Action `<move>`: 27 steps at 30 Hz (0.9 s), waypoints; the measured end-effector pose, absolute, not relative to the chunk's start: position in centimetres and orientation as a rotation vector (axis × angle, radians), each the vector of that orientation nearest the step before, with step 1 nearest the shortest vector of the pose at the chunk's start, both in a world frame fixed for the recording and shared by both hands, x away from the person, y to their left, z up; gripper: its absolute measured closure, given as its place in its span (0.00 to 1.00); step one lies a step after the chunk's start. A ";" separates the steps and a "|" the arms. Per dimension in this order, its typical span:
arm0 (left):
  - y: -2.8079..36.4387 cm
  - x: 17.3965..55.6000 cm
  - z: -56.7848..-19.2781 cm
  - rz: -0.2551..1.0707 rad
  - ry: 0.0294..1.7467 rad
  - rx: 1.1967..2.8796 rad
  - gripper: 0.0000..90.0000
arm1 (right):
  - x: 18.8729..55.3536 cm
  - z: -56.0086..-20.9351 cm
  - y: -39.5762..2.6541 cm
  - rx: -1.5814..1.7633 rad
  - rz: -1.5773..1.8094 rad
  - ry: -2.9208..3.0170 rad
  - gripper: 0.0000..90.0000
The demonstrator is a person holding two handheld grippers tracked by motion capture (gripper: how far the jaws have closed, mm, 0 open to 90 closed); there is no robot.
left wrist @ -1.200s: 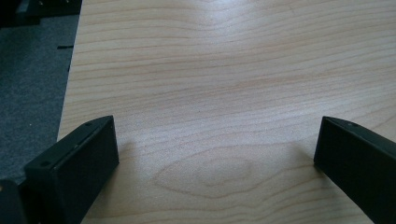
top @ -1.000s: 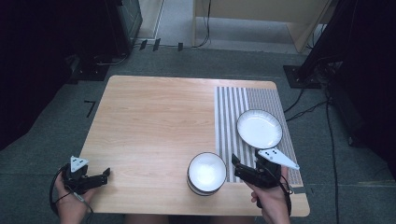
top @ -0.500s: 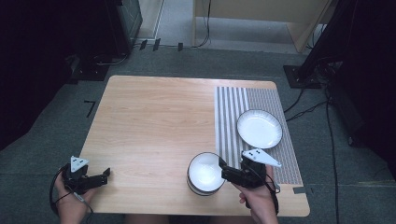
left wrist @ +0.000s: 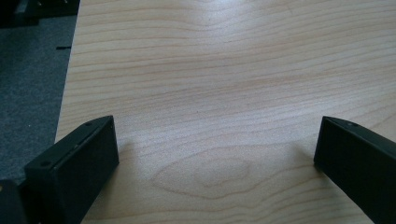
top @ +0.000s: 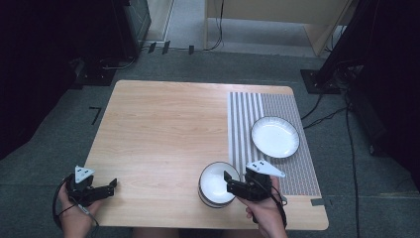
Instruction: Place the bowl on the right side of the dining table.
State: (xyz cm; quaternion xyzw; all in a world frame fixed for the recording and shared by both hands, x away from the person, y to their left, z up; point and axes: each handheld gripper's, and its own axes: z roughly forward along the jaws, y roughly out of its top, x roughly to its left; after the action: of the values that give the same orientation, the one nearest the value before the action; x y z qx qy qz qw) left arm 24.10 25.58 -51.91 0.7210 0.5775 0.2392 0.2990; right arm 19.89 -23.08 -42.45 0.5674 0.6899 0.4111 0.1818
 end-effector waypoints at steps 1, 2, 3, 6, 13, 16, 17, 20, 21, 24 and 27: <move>25.6 24.1 -51.9 0.635 1.534 1.916 0.00 | 19.9 -42.6 -22.9 1.608 1.157 1.949 0.25; 25.6 24.1 -51.9 0.635 1.534 1.916 0.00 | 19.9 -42.8 -22.8 1.612 1.152 1.949 0.26; 25.6 24.1 -51.9 0.635 1.534 1.916 0.00 | 20.0 -43.0 -22.6 1.617 1.146 1.957 0.28; 25.6 24.1 -51.9 0.635 1.533 1.915 0.00 | 20.1 -43.4 -22.4 1.637 1.136 1.961 0.36; 25.6 24.1 -51.9 0.632 1.528 1.919 0.00 | 20.4 -44.4 -22.0 1.672 1.164 2.000 0.48; 25.6 24.1 -51.9 0.632 1.528 1.920 0.00 | 20.4 -44.7 -22.0 1.672 1.175 2.017 0.56; 25.6 24.1 -51.9 0.632 1.528 1.920 0.00 | 20.4 -44.8 -22.0 1.667 1.185 2.034 0.56; 25.6 24.1 -51.9 0.633 1.527 1.920 0.00 | 20.6 -45.5 -22.1 1.680 1.174 2.047 0.57; 25.6 24.1 -51.9 0.632 1.527 1.920 0.00 | 20.7 -45.9 -22.3 1.718 1.183 2.037 0.63; 25.6 24.1 -51.9 0.632 1.527 1.920 0.00 | 20.6 -46.3 -22.4 1.697 1.177 2.017 0.70; 25.5 24.1 -51.9 0.633 1.529 1.918 0.00 | 20.4 -45.9 -22.9 1.702 1.201 1.976 0.85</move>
State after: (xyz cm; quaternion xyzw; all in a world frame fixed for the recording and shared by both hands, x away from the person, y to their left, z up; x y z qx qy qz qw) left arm 24.09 25.55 -51.90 0.7225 0.5758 0.2383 0.2994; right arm 20.38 -22.88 -45.90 0.5873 0.6819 0.4146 0.1348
